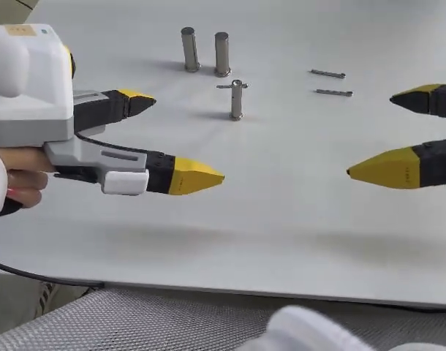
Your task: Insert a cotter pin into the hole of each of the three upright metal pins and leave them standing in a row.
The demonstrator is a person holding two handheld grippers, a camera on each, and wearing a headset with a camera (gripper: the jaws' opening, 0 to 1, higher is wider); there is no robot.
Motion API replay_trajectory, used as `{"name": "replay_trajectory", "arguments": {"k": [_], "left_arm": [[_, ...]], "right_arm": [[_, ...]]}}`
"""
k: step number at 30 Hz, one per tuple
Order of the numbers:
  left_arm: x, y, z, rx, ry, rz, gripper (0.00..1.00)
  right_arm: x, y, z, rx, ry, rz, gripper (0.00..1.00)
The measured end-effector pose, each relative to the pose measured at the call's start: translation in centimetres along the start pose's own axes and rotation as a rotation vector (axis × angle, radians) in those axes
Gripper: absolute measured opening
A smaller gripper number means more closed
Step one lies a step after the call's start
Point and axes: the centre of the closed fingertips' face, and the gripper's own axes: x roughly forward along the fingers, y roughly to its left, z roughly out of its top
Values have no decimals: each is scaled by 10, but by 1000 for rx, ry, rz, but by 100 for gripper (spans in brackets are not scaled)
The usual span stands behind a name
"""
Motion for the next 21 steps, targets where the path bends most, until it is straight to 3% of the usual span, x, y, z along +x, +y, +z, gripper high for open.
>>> {"name": "replay_trajectory", "arguments": {"k": [8,13,21], "left_arm": [[-3,5,0,-3,-6,13,99],[-4,11,7,20,-21,36,99],[-2,51,41,77,-79,108,96]], "right_arm": [[-2,0,-5,24,-9,-29,98],[-5,1,-7,43,-17,-40,98],[-8,2,-11,69,-25,-57,98]]}}
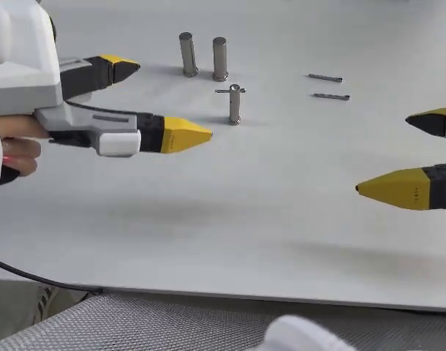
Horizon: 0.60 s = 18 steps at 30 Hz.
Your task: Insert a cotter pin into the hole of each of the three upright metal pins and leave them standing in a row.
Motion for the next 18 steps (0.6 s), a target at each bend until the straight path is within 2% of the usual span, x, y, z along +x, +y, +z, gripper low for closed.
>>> {"name": "replay_trajectory", "arguments": {"k": [2,4,6,10,12,14,18], "left_arm": [[5,14,5,15,2,24,95],[6,36,6,21,2,46,95],[11,48,8,24,7,62,94],[20,66,10,8,9,75,93],[28,84,9,9,20,83,92],[33,95,5,16,40,92,91],[40,111,3,2,43,102,84]], "right_arm": [[0,0,-2,24,3,-4,98],[-1,1,-5,38,4,3,97],[-2,1,-8,53,5,0,96],[0,1,-16,73,23,-1,96],[0,1,-20,85,27,-4,95],[1,2,-23,95,28,-6,95],[2,4,-26,106,34,-4,94]]}}
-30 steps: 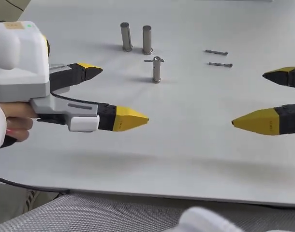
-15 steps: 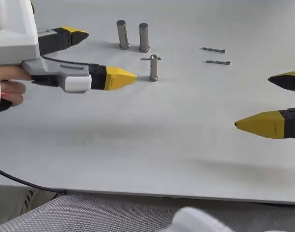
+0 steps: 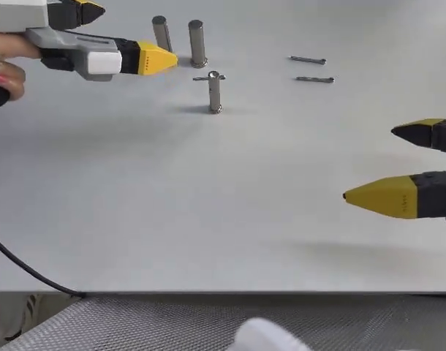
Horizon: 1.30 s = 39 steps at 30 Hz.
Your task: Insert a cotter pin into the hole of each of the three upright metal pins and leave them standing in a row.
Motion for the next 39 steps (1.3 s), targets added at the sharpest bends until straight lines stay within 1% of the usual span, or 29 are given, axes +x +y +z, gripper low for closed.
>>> {"name": "replay_trajectory", "arguments": {"k": [2,3,6,7,11,14,16,18,19,22,23,25,26,27,28,32,34,35,37,39], "left_arm": [[5,4,1,-7,-9,-5,78],[9,7,1,-12,-14,1,76],[18,16,-1,-4,-3,22,70],[20,17,-2,-4,1,25,67],[30,20,-4,-45,-2,29,56],[38,24,-7,-45,4,44,49],[42,26,-11,-68,17,47,48],[46,28,-15,-60,31,53,48],[47,29,-17,-54,37,58,45],[51,29,-19,-64,42,57,40],[52,28,-20,-81,42,51,38],[54,28,-20,-95,35,52,32],[55,27,-20,-111,27,45,29],[56,24,-19,-140,17,30,26],[57,24,-20,-142,18,30,23],[59,26,-22,-120,32,44,21],[60,26,-24,-115,43,49,21],[60,26,-24,-108,43,49,21],[60,27,-24,-113,42,52,21],[61,26,-21,-106,30,50,21]], "right_arm": [[1,1,-1,-6,1,1,92],[1,2,-1,-9,1,1,92],[1,1,0,-9,-2,-16,91],[1,1,0,-8,-2,-17,91],[0,0,-1,-2,-1,-28,91],[-1,-1,-2,0,4,-31,90],[-1,-1,-2,7,3,-31,90],[-1,0,-2,13,1,-29,89],[-1,0,-2,16,1,-30,89],[0,-1,-2,26,-3,-38,89],[0,0,-2,30,-5,-39,89],[0,1,-4,31,-2,-39,89],[1,1,-4,31,0,-41,89],[1,1,-5,31,4,-42,89],[1,1,-6,30,8,-43,89],[1,0,-6,43,3,-48,89],[1,-2,-6,52,0,-66,89],[0,-5,-5,47,-4,-81,88],[0,-5,-5,43,-4,-83,87],[0,-4,-3,37,-13,-84,87]]}}
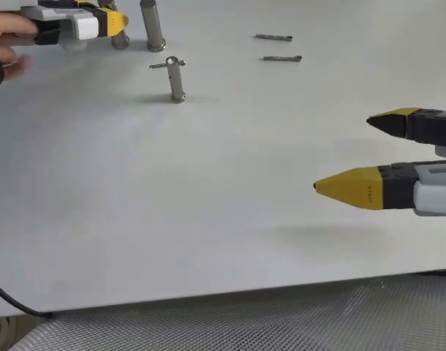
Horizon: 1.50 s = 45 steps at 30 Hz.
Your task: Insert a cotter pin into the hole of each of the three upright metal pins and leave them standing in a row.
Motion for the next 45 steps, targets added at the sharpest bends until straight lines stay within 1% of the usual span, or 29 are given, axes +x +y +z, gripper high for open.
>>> {"name": "replay_trajectory", "arguments": {"k": [5,11,14,18,21,23,26,27,28,30,32,35,37,39,40,41,43,45], "left_arm": [[3,1,2,12,5,8,21],[5,0,4,-20,-6,5,20],[5,-1,5,-19,-11,-4,18],[6,-3,4,0,-5,-12,14],[6,-2,5,7,-11,5,13],[6,-1,5,5,-13,7,13],[4,1,7,23,-17,28,12],[3,2,8,18,-16,34,12],[2,5,8,-10,-16,52,12],[0,7,7,22,-8,55,12],[-3,4,6,48,-3,48,11],[-7,2,6,53,-9,48,11],[-11,-1,8,48,-21,44,11],[-18,-7,12,39,-32,44,11],[-20,-9,14,44,-35,45,11],[-24,-14,17,77,-40,41,11],[-30,-20,21,81,-45,39,11],[-36,-26,26,86,-61,33,11]], "right_arm": [[0,2,-1,3,9,4,87],[0,5,0,2,1,5,85],[0,5,2,1,-7,3,84],[0,6,4,2,-10,5,83],[0,5,4,2,-12,2,83],[0,6,5,6,-17,5,82],[0,7,6,-2,-17,7,82],[0,7,6,-4,-15,9,82],[0,7,6,-4,-14,11,82],[0,7,7,-3,-17,11,81],[0,8,10,-7,-26,15,81],[0,7,13,-10,-34,14,81],[0,7,14,-11,-39,16,81],[-1,7,14,-13,-41,18,81],[-1,7,14,-14,-41,19,81],[-1,6,14,-17,-44,19,80],[-2,6,14,-20,-46,19,80],[-2,6,14,-21,-48,21,80]]}}
